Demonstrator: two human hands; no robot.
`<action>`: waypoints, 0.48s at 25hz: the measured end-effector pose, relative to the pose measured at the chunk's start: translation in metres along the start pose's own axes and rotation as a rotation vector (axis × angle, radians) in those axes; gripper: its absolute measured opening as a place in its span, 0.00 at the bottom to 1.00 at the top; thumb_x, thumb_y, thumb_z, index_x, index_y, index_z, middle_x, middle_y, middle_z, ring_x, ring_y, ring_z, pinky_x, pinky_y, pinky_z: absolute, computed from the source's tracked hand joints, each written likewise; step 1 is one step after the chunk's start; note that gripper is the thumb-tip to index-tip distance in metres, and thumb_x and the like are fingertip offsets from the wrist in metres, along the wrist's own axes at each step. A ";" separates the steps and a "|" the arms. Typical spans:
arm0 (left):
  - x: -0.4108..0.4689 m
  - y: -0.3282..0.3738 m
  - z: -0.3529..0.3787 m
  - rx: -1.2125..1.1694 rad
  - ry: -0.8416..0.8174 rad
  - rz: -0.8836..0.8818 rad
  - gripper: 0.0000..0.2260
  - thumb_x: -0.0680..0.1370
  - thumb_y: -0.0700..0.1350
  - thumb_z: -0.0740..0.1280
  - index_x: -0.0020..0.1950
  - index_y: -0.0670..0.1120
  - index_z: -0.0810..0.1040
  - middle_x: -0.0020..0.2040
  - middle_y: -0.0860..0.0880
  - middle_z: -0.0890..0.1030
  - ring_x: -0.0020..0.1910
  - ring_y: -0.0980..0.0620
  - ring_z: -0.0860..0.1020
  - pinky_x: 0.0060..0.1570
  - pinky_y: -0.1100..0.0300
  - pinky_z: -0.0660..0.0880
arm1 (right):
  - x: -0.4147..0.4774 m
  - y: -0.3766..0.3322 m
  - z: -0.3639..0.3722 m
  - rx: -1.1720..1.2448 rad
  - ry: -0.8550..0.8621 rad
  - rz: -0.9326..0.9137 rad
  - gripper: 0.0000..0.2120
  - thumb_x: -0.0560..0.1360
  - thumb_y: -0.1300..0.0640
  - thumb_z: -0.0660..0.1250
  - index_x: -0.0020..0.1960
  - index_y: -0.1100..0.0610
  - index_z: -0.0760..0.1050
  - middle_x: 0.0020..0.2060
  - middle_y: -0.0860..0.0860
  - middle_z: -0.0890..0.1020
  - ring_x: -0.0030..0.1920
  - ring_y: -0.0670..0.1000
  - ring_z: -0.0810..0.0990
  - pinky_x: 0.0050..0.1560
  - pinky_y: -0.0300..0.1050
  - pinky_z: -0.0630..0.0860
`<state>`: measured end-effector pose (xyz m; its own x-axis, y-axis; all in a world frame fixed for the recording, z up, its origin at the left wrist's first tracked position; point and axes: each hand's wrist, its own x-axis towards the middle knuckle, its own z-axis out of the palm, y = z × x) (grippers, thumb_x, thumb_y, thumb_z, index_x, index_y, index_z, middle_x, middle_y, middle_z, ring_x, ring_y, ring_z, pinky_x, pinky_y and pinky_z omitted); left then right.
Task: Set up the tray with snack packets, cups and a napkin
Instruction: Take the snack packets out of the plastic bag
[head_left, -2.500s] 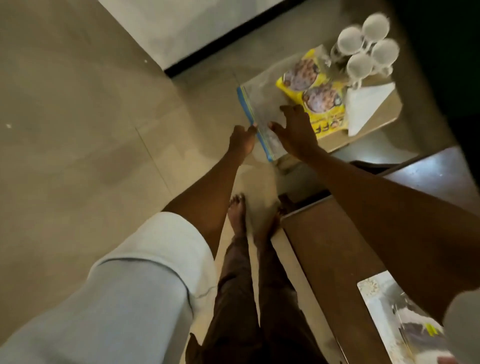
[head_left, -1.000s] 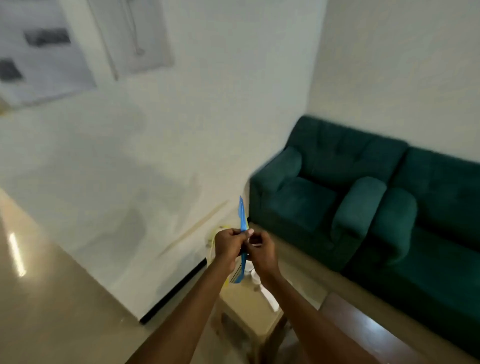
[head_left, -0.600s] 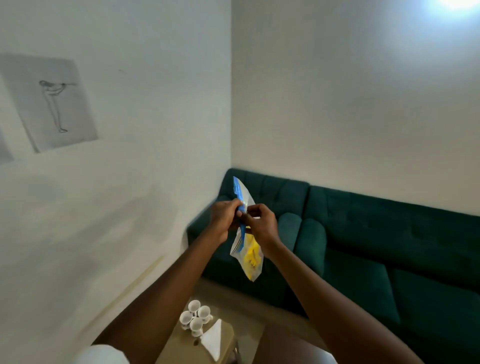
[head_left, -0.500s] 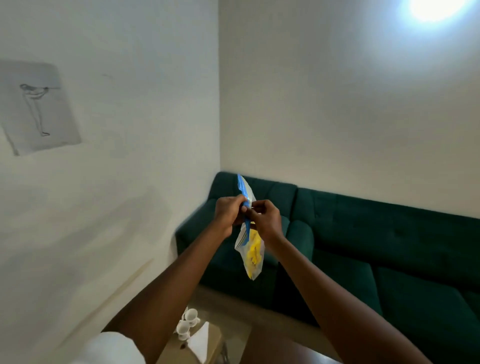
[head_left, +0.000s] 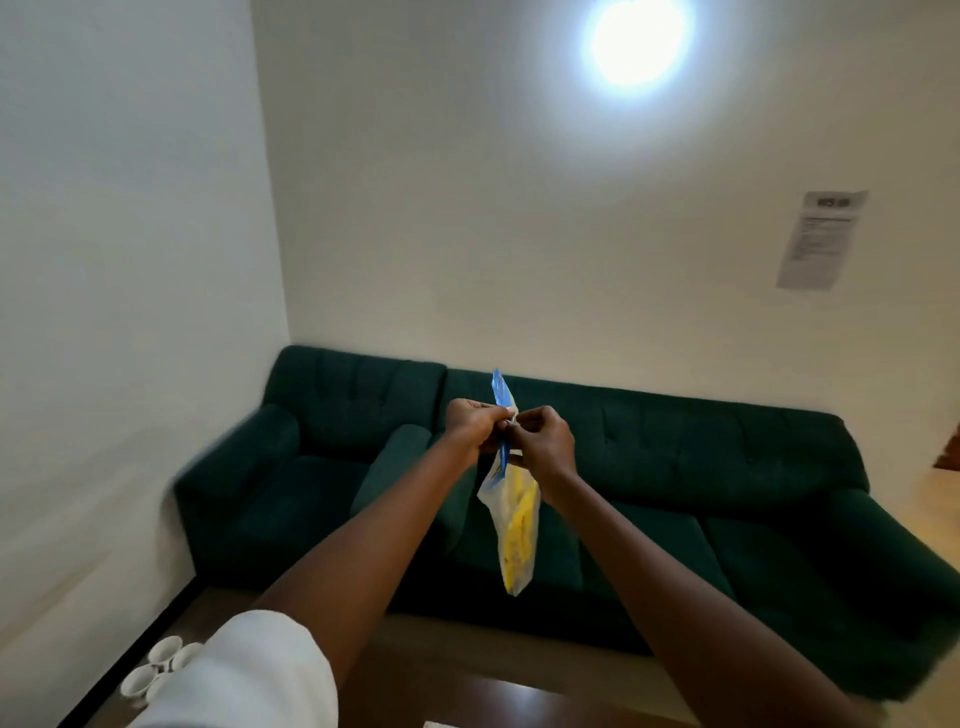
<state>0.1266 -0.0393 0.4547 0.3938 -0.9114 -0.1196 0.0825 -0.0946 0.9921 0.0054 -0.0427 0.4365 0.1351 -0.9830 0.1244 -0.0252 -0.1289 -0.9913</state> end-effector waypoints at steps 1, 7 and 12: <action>-0.003 -0.003 0.019 0.014 -0.018 -0.016 0.10 0.75 0.38 0.77 0.50 0.33 0.83 0.37 0.42 0.83 0.34 0.48 0.83 0.45 0.50 0.86 | 0.000 -0.001 -0.022 0.006 -0.002 0.027 0.15 0.75 0.61 0.77 0.56 0.65 0.77 0.49 0.60 0.85 0.45 0.56 0.89 0.39 0.48 0.86; -0.005 0.012 0.076 -0.008 -0.156 -0.049 0.15 0.72 0.43 0.80 0.53 0.36 0.85 0.45 0.42 0.87 0.40 0.46 0.87 0.36 0.57 0.84 | 0.003 -0.017 -0.086 0.062 0.012 0.051 0.11 0.75 0.62 0.76 0.55 0.66 0.81 0.47 0.60 0.88 0.44 0.55 0.90 0.40 0.45 0.86; -0.009 0.021 0.105 -0.025 -0.287 -0.048 0.10 0.73 0.42 0.79 0.47 0.37 0.84 0.43 0.40 0.87 0.36 0.46 0.87 0.35 0.56 0.85 | 0.013 -0.022 -0.112 0.030 0.233 0.041 0.10 0.75 0.57 0.77 0.47 0.65 0.82 0.40 0.58 0.88 0.36 0.51 0.89 0.33 0.41 0.83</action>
<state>0.0287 -0.0753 0.4804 0.1138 -0.9825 -0.1474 0.1187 -0.1339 0.9839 -0.1028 -0.0675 0.4643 -0.0977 -0.9914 0.0871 0.0040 -0.0879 -0.9961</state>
